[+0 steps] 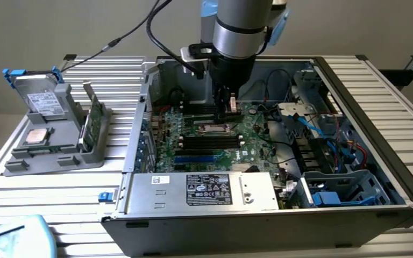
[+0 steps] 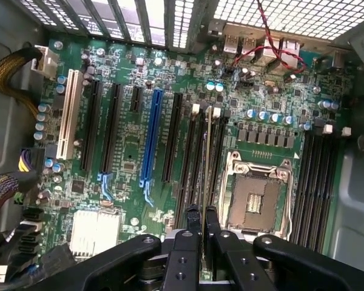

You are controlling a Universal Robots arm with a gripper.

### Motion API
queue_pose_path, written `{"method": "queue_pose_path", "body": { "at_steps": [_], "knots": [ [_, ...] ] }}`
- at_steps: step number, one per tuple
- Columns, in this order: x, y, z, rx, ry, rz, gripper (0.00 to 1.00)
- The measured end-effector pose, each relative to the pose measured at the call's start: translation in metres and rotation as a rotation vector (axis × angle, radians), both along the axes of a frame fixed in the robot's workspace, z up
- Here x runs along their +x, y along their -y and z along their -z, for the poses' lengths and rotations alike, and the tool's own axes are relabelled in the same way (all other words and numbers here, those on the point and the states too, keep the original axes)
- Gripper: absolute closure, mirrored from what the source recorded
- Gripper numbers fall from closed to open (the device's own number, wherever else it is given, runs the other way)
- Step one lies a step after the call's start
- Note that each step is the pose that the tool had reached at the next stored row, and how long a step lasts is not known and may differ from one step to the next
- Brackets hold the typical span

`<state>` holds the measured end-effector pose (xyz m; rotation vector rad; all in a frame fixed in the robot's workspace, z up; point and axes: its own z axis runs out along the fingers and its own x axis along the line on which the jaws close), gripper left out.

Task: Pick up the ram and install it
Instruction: 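Insert the ram into the slot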

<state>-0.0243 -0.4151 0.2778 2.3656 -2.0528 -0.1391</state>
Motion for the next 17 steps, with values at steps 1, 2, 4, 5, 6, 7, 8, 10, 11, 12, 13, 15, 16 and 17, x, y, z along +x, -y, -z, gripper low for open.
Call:
{"method": "queue_pose_path", "body": {
  "at_steps": [1,2,4,5,6,7,8,10,11,12,13,15,16,17],
  "knots": [
    [-0.001,-0.0008,0.0012,-0.0031,-0.0001,0.000,0.86],
    [-0.002,-0.0017,0.0023,-0.0068,-0.0001,0.000,0.86],
    [-0.003,-0.0031,0.0042,-0.0181,0.0000,0.000,0.86],
    [-0.003,-0.0036,0.0048,-0.0257,-0.0001,0.000,0.86],
    [-0.003,-0.0041,0.0054,-0.0364,-0.0001,0.000,0.86],
    [-0.003,-0.0046,0.0060,-0.0460,0.0000,0.000,0.86],
    [-0.003,-0.0051,0.0066,-0.0551,0.0000,0.000,0.86],
    [-0.003,-0.0068,0.0088,-0.0661,0.0000,0.000,0.86],
    [-0.003,-0.0073,0.0104,-0.0675,0.0000,0.000,0.86],
    [-0.003,-0.0077,0.0120,-0.0689,0.0000,0.000,0.86],
    [-0.003,-0.0081,0.0136,-0.0701,0.0000,0.000,0.86],
    [-0.003,-0.0086,0.0170,-0.0717,-0.0001,0.000,0.86],
    [-0.003,-0.0088,0.0186,-0.0720,0.0000,0.001,0.86],
    [-0.003,-0.0091,0.0202,-0.0722,-0.0001,0.003,0.86]
  ]
}}
